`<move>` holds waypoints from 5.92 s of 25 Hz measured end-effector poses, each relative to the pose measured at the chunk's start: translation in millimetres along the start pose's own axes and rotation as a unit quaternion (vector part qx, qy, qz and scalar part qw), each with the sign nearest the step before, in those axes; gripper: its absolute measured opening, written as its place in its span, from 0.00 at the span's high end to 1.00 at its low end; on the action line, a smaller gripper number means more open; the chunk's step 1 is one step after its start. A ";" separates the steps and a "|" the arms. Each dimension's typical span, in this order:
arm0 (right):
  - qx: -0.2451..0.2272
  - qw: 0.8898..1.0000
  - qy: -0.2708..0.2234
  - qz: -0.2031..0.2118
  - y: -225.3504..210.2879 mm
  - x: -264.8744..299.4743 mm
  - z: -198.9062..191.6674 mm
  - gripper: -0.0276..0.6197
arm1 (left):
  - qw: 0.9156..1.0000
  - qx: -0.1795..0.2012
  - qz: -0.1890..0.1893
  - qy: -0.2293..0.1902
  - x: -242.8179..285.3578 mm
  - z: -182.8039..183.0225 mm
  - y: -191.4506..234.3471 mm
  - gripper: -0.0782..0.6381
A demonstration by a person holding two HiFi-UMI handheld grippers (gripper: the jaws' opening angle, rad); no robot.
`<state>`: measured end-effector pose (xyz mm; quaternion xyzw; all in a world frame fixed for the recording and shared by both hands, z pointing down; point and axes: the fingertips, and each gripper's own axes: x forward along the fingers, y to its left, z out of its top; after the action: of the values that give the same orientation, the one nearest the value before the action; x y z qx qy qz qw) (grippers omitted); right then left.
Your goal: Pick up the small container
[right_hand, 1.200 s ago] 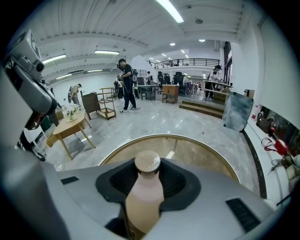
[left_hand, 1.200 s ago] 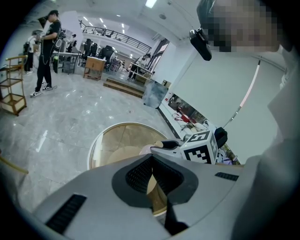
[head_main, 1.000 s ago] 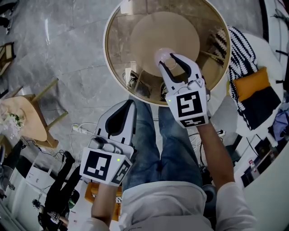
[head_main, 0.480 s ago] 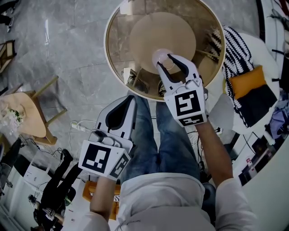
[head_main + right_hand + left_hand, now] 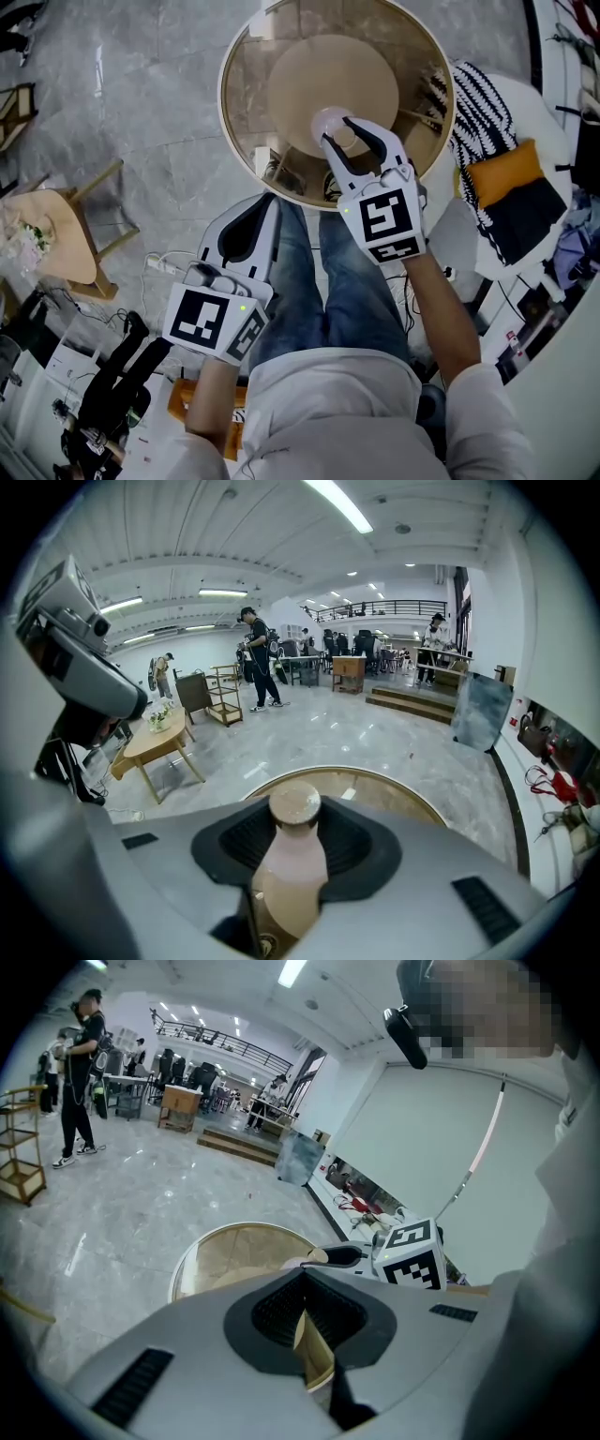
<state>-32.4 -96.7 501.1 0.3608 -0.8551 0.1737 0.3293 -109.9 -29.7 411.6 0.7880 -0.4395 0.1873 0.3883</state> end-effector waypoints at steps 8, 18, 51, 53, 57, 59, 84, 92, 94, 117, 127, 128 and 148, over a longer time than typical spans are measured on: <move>-0.004 1.000 -0.001 0.004 -0.7 -16.3 14.6 0.73 | 1.000 0.005 -0.001 -0.007 -7.3 11.8 -10.9 0.87; -0.009 1.000 -0.001 0.014 -0.8 -39.5 22.0 0.73 | 1.000 0.004 0.003 -0.019 -13.7 20.4 -22.5 0.87; -0.028 0.999 -0.008 0.039 10.1 -113.1 62.0 0.73 | 0.998 0.022 0.012 -0.058 -48.7 51.4 -69.1 0.87; -0.032 0.999 -0.006 0.042 12.0 -117.5 63.7 0.73 | 0.998 0.021 0.014 -0.061 -51.8 52.6 -70.7 0.87; -0.039 0.998 -0.003 0.045 16.9 -125.5 68.1 0.73 | 0.998 0.023 0.013 -0.065 -58.1 54.5 -73.9 0.87; -0.039 0.998 -0.004 0.046 19.4 -130.4 71.2 0.73 | 0.997 0.027 0.011 -0.065 -60.0 54.3 -77.6 0.87; -0.054 0.996 -0.032 0.071 30.7 -209.0 106.7 0.73 | 0.992 0.046 0.020 -0.115 -99.8 80.1 -122.8 0.87; -0.059 0.994 -0.055 0.077 38.2 -230.7 123.1 0.73 | 0.990 0.058 0.017 -0.130 -113.6 83.6 -138.5 0.87; -0.060 0.993 -0.061 0.078 39.6 -236.9 126.5 0.73 | 0.989 0.060 0.016 -0.133 -117.4 84.4 -142.7 0.87; -0.066 0.990 -0.096 0.082 46.7 -312.3 135.6 0.73 | 0.980 0.080 0.010 -0.184 -152.1 93.2 -181.8 0.87; -0.057 0.990 -0.106 0.075 45.0 -330.9 132.7 0.73 | 0.978 0.089 0.004 -0.186 -155.2 89.6 -198.3 0.87; -0.055 0.990 -0.106 0.075 45.3 -331.7 131.8 0.73 | 0.978 0.090 0.003 -0.186 -155.5 89.2 -199.5 0.87; -0.054 0.991 -0.100 0.076 55.5 -335.2 117.6 0.73 | 0.979 0.085 0.002 -0.188 -161.7 71.9 -205.7 0.87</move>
<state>50.8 46.6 182.0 0.2917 -0.9168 0.1155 0.2471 -28.7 67.1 171.5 0.8382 -0.4889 0.0734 0.2302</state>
